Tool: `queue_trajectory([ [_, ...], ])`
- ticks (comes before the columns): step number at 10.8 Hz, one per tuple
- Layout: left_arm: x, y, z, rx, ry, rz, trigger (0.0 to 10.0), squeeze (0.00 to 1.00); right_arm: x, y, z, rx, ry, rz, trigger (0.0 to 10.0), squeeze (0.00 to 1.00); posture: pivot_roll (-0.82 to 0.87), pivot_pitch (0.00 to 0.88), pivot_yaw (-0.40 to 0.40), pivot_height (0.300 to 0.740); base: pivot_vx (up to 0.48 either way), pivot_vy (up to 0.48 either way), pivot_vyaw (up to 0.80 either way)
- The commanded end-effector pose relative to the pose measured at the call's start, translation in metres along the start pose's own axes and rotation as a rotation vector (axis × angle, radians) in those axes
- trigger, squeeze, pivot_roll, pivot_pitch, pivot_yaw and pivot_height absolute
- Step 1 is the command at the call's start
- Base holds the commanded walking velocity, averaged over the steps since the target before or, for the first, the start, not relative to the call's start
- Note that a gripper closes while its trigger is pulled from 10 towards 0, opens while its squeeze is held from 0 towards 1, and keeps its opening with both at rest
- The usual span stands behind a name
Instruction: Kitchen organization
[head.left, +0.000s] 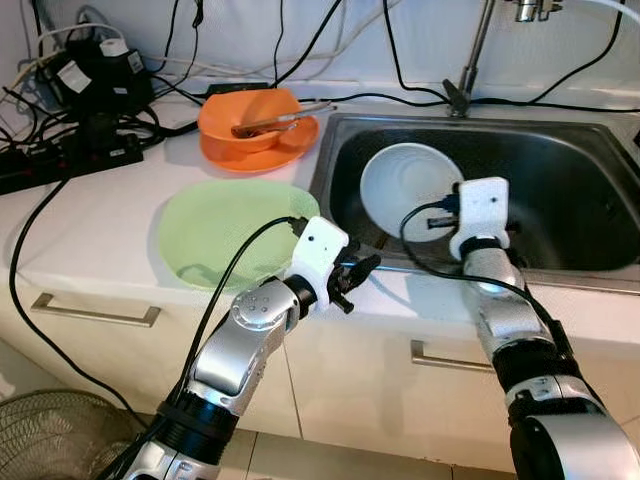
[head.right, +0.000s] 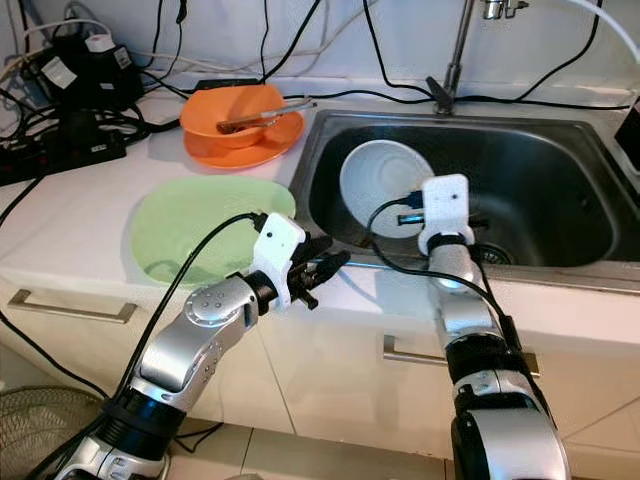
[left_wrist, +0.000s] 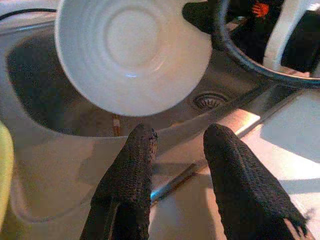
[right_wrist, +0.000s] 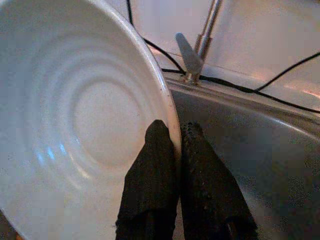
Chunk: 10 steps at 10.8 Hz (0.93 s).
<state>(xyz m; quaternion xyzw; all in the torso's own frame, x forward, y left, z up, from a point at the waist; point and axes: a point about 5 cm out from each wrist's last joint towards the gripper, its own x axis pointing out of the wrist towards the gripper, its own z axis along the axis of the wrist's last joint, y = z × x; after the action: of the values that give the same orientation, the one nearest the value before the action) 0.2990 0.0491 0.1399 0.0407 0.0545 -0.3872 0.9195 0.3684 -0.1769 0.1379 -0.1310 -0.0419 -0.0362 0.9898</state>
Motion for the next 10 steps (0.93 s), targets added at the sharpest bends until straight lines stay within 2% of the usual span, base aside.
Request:
queue_trajectory([
  [1,-0.002,-0.001,0.0,0.008,0.009,-0.007,10.0,0.0,0.003,0.008,0.005,-0.009,-0.022,0.02,10.0,0.0,0.06,0.0,0.072,0.74,0.0,0.0,0.0],
  [3,-0.002,0.0,-0.001,0.005,0.012,-0.002,10.0,0.0,0.001,0.016,-0.001,-0.016,0.0,0.06,10.0,0.0,0.07,0.0,0.068,0.74,0.0,0.0,0.0],
  [4,-0.002,0.0,-0.001,0.004,0.012,0.001,10.0,0.0,0.001,0.019,-0.001,-0.011,-0.001,0.078,10.0,0.12,0.07,0.0,0.065,0.74,0.0,0.0,0.0],
  [5,-0.002,0.0,-0.001,0.003,0.013,0.003,10.0,0.0,0.001,0.021,0.001,-0.013,-0.008,0.083,10.0,1.0,0.07,0.0,0.065,0.74,0.0,0.0,0.0],
  [7,-0.003,-0.001,-0.002,-0.002,0.014,0.004,10.0,0.0,0.001,0.021,0.001,-0.018,-0.007,0.084,10.0,0.97,0.07,0.0,0.064,0.74,0.0,0.0,0.0],
  [8,-0.003,-0.001,-0.003,-0.003,0.015,0.004,10.0,0.0,0.002,0.021,0.0,-0.025,-0.004,0.085,10.0,0.0,0.07,0.0,0.063,0.74,0.0,0.0,0.0],
  [10,-0.003,-0.001,-0.003,-0.004,0.017,0.004,10.0,0.0,0.001,0.022,0.0,-0.024,-0.001,0.089,10.0,0.0,0.07,0.0,0.063,0.74,0.0,0.0,0.0],
])
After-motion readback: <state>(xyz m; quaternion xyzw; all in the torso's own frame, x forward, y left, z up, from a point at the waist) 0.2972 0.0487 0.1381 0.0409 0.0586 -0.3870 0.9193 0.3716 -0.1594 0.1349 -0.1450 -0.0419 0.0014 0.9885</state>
